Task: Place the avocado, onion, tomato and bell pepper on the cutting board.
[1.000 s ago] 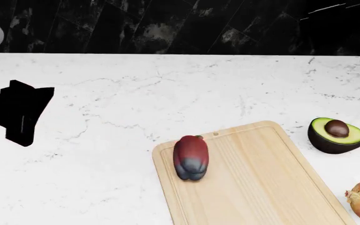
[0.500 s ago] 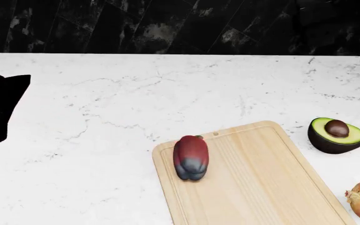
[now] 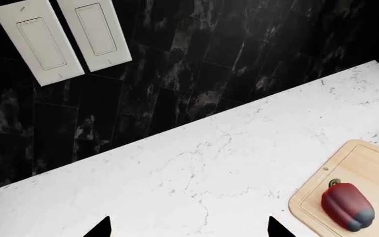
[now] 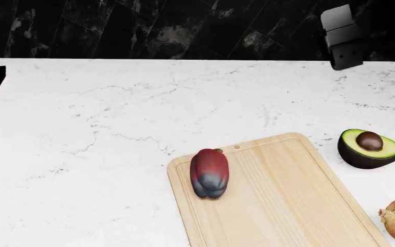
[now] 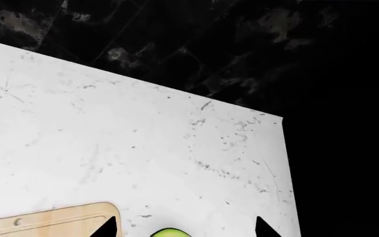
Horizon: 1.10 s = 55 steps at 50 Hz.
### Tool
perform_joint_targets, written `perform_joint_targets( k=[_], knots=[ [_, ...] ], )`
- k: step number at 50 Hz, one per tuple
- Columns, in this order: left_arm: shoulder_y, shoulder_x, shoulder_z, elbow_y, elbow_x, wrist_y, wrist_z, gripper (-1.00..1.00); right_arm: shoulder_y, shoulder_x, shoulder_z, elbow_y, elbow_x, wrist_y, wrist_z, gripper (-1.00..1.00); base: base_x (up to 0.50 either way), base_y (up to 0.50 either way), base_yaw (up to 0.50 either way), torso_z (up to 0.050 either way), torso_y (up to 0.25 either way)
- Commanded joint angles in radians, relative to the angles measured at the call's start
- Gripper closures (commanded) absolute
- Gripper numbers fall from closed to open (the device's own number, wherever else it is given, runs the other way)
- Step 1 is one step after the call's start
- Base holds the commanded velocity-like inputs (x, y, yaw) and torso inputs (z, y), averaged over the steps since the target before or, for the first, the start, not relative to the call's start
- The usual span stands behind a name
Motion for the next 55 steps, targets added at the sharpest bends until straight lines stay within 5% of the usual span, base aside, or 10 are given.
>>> perform_joint_targets(
  k=[1,27,55],
  knots=[
    [-0.023,0.012,-0.022,0.019,0.006,-0.010,0.008,-1.00,-0.022,-0.074,-0.071,0.156,-0.093,-0.103,-0.123,-1.00,0.00,0.00,0.00,0.000,0.000],
    [-0.054,0.012,0.004,0.017,-0.012,-0.015,-0.019,-1.00,-0.118,-0.212,-0.107,0.520,-0.182,-0.304,-0.222,-1.00,0.00,0.00,0.00,0.000,0.000],
    [-0.088,0.014,0.029,0.016,-0.032,-0.016,-0.042,-1.00,-0.228,-0.223,0.001,0.521,-0.293,-0.309,-0.237,-1.00,0.00,0.00,0.00,0.000,0.000]
  ],
)
